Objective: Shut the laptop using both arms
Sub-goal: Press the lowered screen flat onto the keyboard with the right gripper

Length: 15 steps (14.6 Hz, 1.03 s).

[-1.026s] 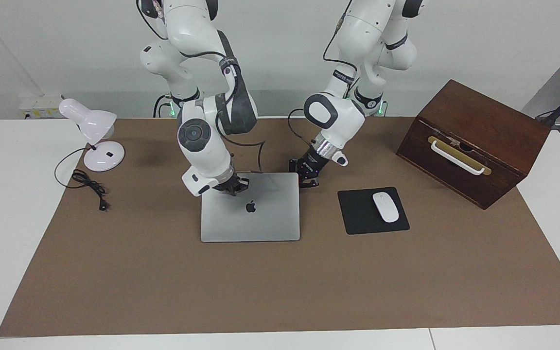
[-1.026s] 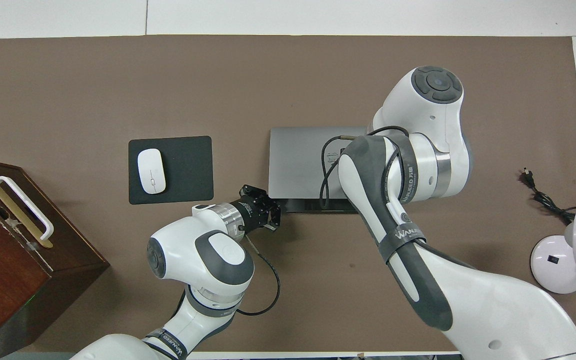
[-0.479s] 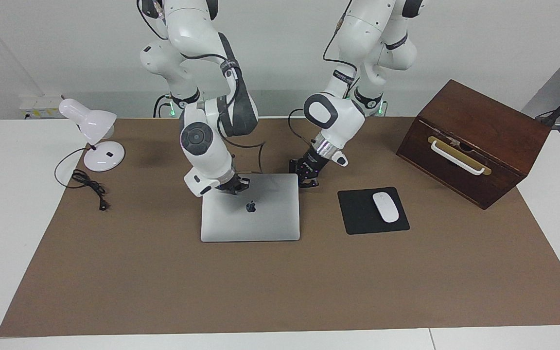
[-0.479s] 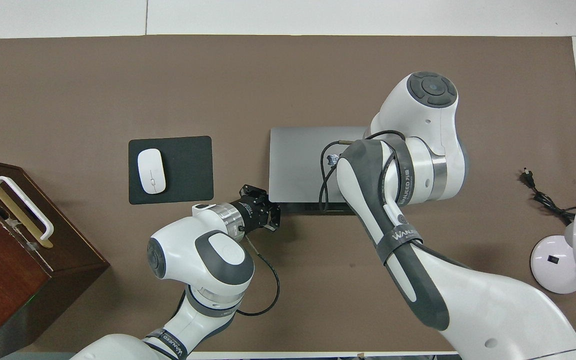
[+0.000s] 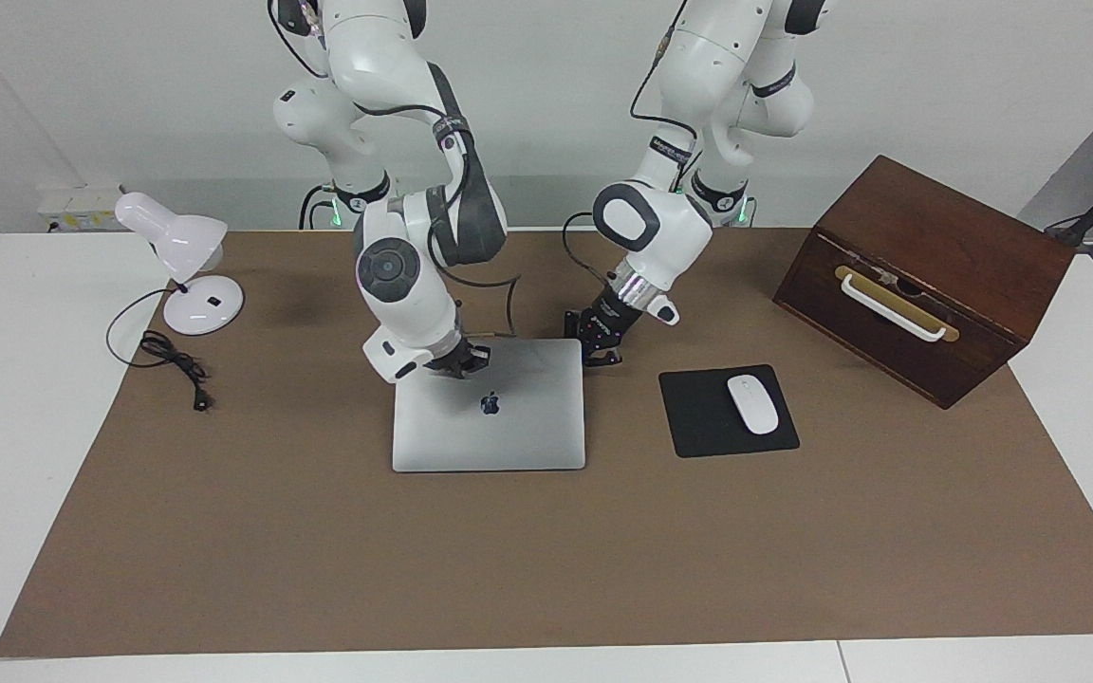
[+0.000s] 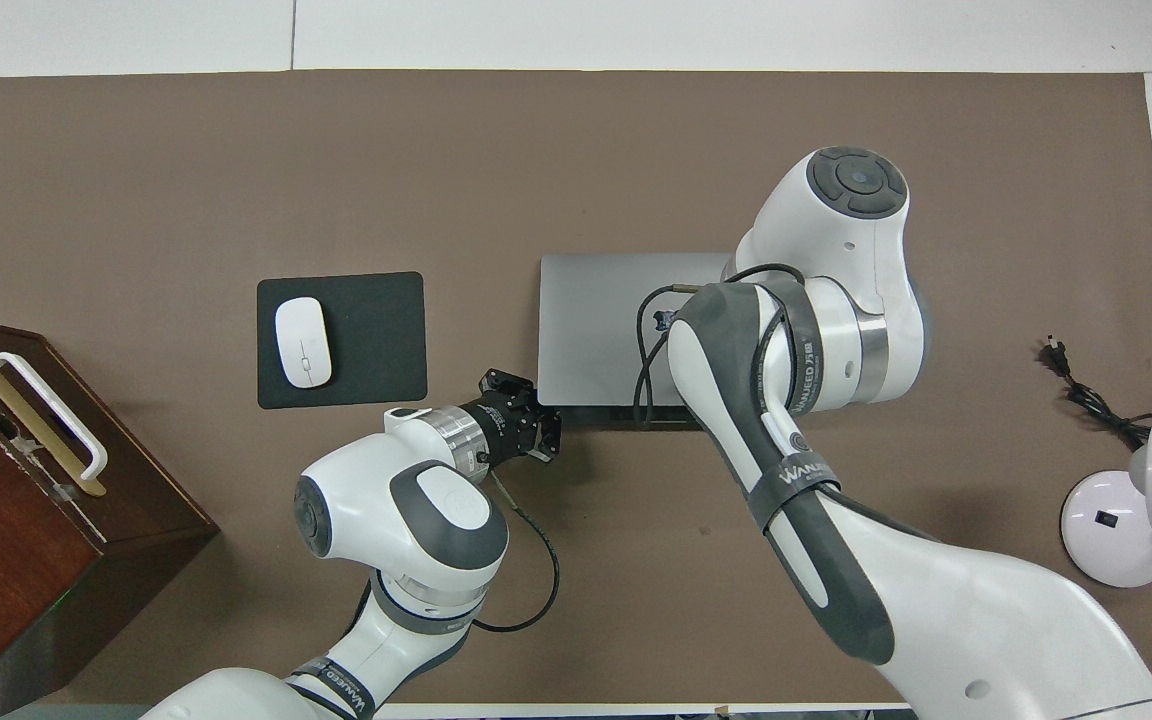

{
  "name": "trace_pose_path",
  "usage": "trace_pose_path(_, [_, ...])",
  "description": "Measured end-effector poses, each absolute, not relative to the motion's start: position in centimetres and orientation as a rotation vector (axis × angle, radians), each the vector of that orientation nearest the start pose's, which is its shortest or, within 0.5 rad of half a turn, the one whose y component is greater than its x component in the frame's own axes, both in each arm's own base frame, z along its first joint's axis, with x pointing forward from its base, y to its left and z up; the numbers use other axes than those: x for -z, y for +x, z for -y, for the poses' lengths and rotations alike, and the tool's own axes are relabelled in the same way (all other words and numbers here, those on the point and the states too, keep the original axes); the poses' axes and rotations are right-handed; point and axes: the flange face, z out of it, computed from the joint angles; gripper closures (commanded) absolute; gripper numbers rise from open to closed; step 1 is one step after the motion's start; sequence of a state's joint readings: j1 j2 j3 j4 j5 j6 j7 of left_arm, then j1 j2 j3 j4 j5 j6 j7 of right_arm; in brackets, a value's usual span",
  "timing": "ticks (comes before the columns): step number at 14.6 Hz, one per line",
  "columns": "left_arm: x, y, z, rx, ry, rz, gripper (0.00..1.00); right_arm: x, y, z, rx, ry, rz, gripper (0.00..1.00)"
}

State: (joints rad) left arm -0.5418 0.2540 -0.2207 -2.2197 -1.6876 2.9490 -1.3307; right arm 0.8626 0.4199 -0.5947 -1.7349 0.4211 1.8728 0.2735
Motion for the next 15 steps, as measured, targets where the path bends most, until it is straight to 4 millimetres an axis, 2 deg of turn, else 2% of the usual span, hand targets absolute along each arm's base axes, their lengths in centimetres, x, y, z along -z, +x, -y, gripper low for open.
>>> trace_pose_path(15, [-26.67, 42.94, 31.91, 0.573, 1.124, -2.222, 1.0, -35.0, 58.37, -23.11, -0.338, -3.017, -0.227, 1.0])
